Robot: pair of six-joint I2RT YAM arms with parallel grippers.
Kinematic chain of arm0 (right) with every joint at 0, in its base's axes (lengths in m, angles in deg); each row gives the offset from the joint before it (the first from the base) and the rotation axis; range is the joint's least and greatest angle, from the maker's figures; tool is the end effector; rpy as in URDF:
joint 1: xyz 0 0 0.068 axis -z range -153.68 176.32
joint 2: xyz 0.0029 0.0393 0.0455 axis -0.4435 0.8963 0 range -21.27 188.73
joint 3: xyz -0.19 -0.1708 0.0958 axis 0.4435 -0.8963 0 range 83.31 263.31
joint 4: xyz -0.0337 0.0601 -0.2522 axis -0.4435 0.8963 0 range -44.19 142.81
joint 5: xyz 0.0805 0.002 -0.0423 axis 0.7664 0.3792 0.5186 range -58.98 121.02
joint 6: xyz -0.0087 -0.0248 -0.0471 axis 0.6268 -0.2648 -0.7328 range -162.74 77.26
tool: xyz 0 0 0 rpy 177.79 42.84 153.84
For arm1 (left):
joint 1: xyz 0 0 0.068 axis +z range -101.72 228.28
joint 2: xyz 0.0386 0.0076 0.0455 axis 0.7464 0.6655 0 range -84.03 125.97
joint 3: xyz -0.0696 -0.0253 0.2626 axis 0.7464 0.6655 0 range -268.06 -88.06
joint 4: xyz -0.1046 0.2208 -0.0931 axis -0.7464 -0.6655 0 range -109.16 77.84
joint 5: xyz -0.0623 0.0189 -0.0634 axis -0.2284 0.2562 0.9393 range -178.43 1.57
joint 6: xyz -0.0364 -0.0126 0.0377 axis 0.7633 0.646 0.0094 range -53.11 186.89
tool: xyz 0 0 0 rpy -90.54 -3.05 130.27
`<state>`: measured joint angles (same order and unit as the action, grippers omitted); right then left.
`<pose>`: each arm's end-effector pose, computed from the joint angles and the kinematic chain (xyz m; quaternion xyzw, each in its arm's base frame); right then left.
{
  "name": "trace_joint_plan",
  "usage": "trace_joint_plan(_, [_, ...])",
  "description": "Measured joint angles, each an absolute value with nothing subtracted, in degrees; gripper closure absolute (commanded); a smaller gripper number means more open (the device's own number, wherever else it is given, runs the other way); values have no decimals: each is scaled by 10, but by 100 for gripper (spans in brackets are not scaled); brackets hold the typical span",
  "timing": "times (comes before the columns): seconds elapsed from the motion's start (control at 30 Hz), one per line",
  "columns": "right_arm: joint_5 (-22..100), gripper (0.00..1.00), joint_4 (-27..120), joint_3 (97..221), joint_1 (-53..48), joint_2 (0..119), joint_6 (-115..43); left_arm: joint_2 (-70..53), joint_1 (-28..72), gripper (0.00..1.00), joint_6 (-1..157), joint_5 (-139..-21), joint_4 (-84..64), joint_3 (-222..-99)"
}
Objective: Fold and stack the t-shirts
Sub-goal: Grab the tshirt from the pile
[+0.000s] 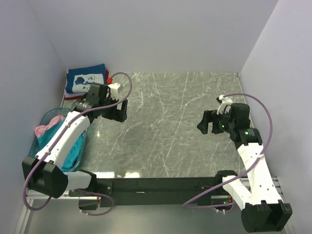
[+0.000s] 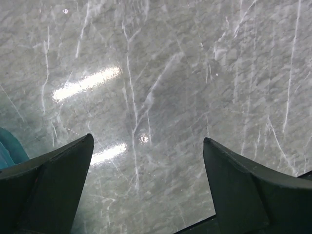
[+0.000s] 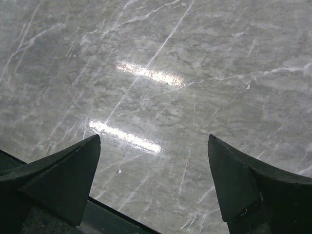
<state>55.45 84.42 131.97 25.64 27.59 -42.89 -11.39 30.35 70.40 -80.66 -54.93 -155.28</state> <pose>0.1743 0.0168 0.3048 -0.0978 0.8807 0.1928 0.4214 0.2493 -0.0857 0.3207 0.1409 0.9216 -0.1284 0.3380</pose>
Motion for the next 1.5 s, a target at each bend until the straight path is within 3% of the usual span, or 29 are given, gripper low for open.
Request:
trace_joint_plan(0.2, [571,3,854,1322,256,281,-443,-115,365,1,694,-778,-582,-1578])
trace_joint_plan(0.47, [588,3,873,1340,256,318,-455,-144,683,1,544,-760,-666,-1579])
trace_joint_plan(0.7, [592,3,876,1340,256,333,-458,-112,864,4,390,-758,-707,-1508])
trace_joint_plan(0.83, [592,3,877,1341,256,343,-459,-58,921,11,341,-760,-709,-1459])
trace_joint_plan(1.03, [591,2,879,1349,256,364,-461,-35,930,18,303,-758,-704,-1402])
trace_joint_plan(1.13, [591,2,879,1349,256,369,-461,-35,930,28,295,-758,-697,-1375])
trace_joint_plan(1.23, [591,2,879,1349,256,373,-461,-27,930,45,288,-760,-687,-1357])
trace_joint_plan(1.27, [591,2,879,1349,256,374,-461,-24,930,60,287,-761,-684,-1356])
trace_joint_plan(1.37, [591,2,879,1349,256,377,-461,-21,931,83,285,-762,-681,-1358])
trace_joint_plan(1.5, [591,2,879,1349,256,377,-461,-33,931,84,284,-758,-710,-1385])
